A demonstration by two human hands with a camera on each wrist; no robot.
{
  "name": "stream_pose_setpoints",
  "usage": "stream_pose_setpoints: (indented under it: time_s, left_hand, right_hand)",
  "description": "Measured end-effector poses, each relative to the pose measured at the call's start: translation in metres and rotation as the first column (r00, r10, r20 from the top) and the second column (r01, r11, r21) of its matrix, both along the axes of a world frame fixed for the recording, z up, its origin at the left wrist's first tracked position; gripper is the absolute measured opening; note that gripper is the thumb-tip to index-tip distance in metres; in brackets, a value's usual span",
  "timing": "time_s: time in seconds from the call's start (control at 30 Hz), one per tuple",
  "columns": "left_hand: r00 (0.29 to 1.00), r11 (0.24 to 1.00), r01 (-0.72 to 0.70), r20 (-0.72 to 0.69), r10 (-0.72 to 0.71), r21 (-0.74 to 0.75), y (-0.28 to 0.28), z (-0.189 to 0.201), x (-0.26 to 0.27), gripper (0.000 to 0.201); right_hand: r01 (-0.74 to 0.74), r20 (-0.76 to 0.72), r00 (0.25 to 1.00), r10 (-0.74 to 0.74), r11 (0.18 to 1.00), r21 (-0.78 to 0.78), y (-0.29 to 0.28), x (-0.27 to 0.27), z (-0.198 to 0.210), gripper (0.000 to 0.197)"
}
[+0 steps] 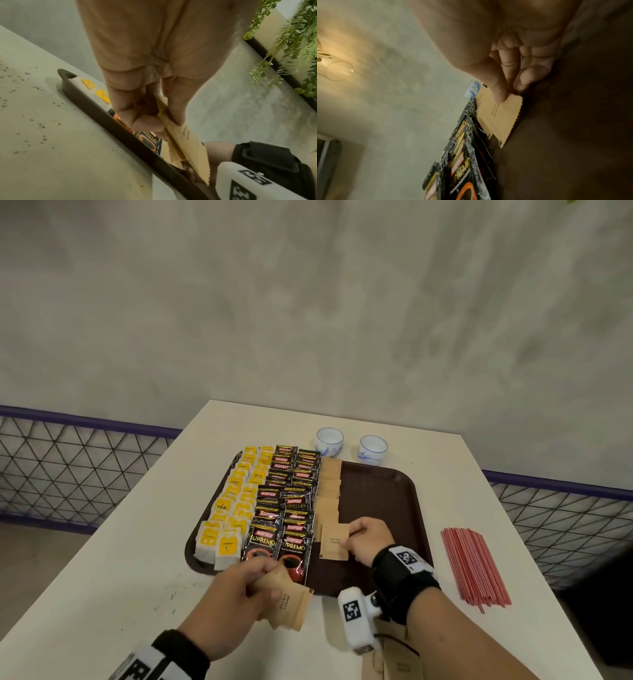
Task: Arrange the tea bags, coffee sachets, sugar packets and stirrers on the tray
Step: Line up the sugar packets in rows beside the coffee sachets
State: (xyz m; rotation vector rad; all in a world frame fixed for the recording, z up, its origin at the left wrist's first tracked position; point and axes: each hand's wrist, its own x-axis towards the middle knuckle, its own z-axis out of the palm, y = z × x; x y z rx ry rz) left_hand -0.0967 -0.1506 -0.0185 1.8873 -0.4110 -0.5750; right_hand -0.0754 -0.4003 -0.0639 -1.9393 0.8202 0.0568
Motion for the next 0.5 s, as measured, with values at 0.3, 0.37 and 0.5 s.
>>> stream_pose_setpoints:
  time_s: [0.3,0.37,0.5]
  left_hand:
    - [1.000,0.999,-0.008,-0.006,0.009,0.034,0.002,-0.003,0.002,0.025]
    - [1.000,0.999,-0.003,-0.008,0.003,0.038,0.000,-0.004,0.002,0.025]
    - [1.000,0.999,0.006,-0.008,-0.005,0.033,-0.005,-0.005,0.003,0.023]
  right_hand:
    - [0.103,0.006,0.995,-0.103,0.992,-0.066,0.011,0.020,-0.007,0.024]
    - [0.096,0.000,0.995,-0.096,0.993,-0.072,0.011,0.021,-0.006,0.024]
    - [0.067,-0.020,0.997,-0.069,0.994,-0.090,0.010,0.022,-0.005,0.025]
